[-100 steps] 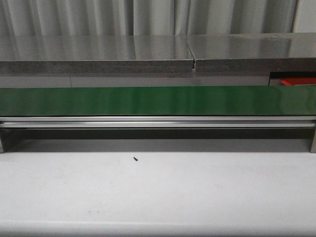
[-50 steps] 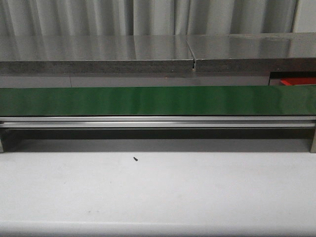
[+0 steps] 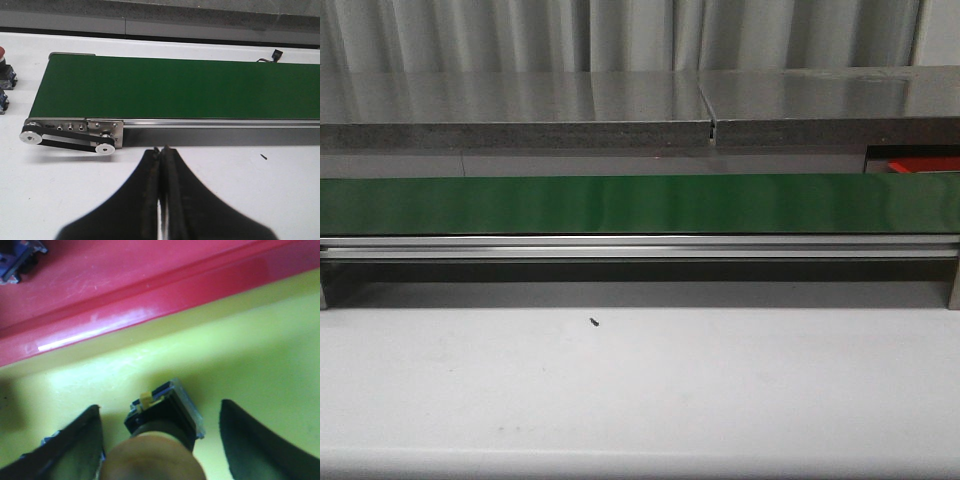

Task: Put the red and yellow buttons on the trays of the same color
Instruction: 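Place the yellow button in the yellow tray, release, withdraw right gripper, then move the left gripper over another red button in the cluster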

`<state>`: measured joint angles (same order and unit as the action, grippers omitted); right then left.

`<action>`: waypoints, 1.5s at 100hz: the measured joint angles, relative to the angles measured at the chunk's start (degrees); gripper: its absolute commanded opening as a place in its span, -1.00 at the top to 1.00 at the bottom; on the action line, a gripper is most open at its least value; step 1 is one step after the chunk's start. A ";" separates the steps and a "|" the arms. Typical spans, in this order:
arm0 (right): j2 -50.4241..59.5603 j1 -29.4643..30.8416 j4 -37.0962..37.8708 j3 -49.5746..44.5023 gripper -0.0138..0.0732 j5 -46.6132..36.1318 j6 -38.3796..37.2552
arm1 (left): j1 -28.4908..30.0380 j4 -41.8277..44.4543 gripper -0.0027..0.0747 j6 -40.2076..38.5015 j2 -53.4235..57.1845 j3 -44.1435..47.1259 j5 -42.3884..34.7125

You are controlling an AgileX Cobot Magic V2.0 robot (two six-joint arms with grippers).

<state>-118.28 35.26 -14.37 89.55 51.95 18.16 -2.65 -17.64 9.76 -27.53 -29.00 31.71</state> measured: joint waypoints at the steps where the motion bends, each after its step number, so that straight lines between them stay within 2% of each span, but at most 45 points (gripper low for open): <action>1: 0.00 0.00 -0.10 0.00 -0.59 0.00 0.00 | 0.00 0.00 0.98 0.00 0.00 0.00 0.00; 33: 9.64 -0.85 -2.76 0.00 -0.59 -0.89 0.66 | 0.00 0.00 0.98 0.00 0.00 0.00 0.00; 60: 24.51 -8.81 -7.27 -1.79 -0.59 -1.45 4.89 | 0.00 0.00 0.98 0.00 0.00 0.00 0.00; 90: 46.66 -19.21 -7.52 -18.98 -0.59 -7.03 7.13 | 0.00 0.00 0.98 0.00 0.00 0.00 0.00; 106: 57.98 -22.06 -7.60 -30.81 -0.56 -8.18 7.26 | 0.00 0.00 0.98 0.00 0.00 0.00 0.00; 125: 71.62 -22.36 -7.26 -42.68 -0.22 -8.54 7.61 | 0.00 0.00 0.98 0.00 0.00 0.00 0.00; 150: 83.64 -22.36 -7.13 -50.32 0.63 -8.54 7.61 | 0.00 0.00 0.98 0.00 0.00 0.00 0.00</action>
<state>-34.64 12.89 -21.50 39.23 43.41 25.77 -2.65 -17.64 9.76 -27.53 -29.00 31.71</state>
